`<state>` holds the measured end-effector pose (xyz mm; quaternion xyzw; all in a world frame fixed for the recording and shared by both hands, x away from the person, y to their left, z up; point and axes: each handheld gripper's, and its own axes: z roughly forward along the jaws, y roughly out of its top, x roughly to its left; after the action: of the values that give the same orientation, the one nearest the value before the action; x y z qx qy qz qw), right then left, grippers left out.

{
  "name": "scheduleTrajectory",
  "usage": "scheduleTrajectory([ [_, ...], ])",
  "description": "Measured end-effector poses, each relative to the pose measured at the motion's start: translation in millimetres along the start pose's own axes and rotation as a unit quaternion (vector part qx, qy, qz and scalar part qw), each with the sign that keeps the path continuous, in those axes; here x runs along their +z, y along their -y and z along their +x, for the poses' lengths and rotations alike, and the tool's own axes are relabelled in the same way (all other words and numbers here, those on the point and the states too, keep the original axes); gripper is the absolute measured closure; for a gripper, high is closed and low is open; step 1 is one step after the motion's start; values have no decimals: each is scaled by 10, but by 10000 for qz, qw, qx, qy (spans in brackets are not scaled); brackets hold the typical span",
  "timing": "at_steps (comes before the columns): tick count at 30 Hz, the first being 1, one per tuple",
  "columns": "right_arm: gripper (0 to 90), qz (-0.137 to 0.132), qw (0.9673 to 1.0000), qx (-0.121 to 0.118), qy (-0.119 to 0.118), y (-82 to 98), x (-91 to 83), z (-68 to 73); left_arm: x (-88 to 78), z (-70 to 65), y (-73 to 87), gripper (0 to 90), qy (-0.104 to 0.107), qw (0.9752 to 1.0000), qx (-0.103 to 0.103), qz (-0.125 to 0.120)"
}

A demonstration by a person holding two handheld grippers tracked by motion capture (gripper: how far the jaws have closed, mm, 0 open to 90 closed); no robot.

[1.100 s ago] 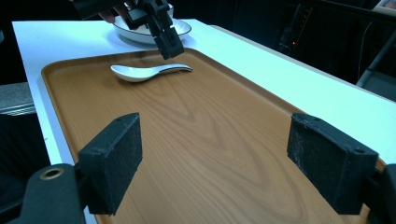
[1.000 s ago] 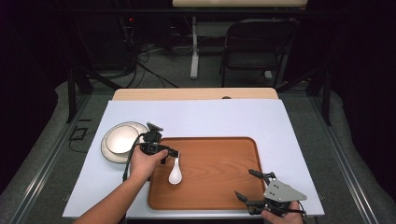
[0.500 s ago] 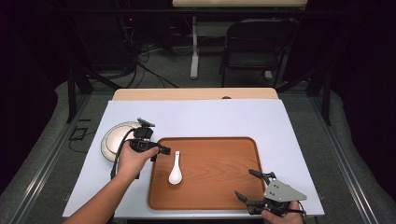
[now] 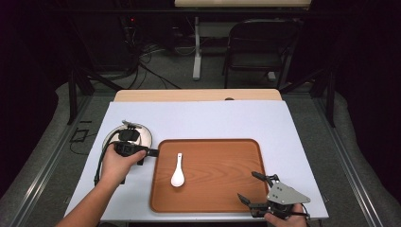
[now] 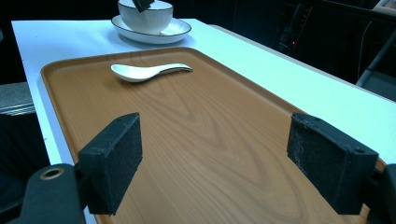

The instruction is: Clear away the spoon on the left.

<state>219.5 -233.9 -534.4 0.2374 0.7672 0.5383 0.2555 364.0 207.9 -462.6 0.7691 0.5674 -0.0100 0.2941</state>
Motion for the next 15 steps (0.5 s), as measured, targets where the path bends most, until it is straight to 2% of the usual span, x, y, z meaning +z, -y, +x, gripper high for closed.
scheduleTrajectory([
  [4,175,4,10000,10,-13,0,4,5,-100,71,74,421,-169,9998,11,-113],
  [6,176,6,10000,8,-11,0,5,5,-140,101,106,428,-181,9997,11,-150],
  [9,176,3,10000,3,-14,0,7,5,-194,141,166,442,-287,9993,83,-219],
  [13,176,3,10000,-3,-15,0,11,6,-213,191,272,461,-523,9980,234,-278],
  [15,176,9,10000,-4,-14,0,11,7,-208,228,329,466,-529,9979,235,-285],
])
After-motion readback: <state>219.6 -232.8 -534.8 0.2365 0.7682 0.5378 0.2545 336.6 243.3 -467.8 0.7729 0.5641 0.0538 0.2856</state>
